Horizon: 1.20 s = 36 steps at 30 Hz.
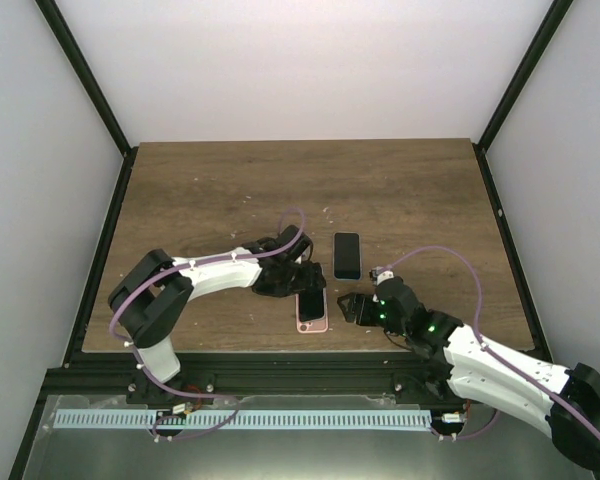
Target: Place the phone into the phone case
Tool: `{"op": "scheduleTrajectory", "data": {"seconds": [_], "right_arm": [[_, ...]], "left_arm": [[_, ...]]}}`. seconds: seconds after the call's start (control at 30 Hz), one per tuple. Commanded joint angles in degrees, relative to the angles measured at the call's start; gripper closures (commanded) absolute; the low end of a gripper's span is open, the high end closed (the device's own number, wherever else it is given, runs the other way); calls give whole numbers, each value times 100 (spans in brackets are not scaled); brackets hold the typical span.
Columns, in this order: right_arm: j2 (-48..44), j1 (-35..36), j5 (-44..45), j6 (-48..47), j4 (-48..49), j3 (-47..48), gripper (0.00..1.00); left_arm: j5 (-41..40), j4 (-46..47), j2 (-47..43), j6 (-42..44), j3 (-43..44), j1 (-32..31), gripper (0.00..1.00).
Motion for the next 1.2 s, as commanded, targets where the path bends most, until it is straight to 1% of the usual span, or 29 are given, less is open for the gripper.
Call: {"op": "scheduleTrajectory", "data": {"seconds": [0.0, 0.2, 0.47, 0.8, 1.17], "right_arm": [[-53, -34, -26, 62, 159, -70, 23], [-39, -34, -27, 51, 172, -87, 23], [-32, -34, -26, 67, 190, -119, 23], [-67, -34, -62, 78, 187, -156, 23], [-111, -34, -106, 111, 263, -221, 23]], "left_arm": [[-168, 0, 80, 124, 116, -32, 50], [-307, -128, 87, 89, 87, -35, 41], [-246, -284, 9, 64, 124, -58, 41], [-360, -481, -207, 80, 151, -202, 43], [-362, -462, -334, -21, 83, -285, 43]]}}
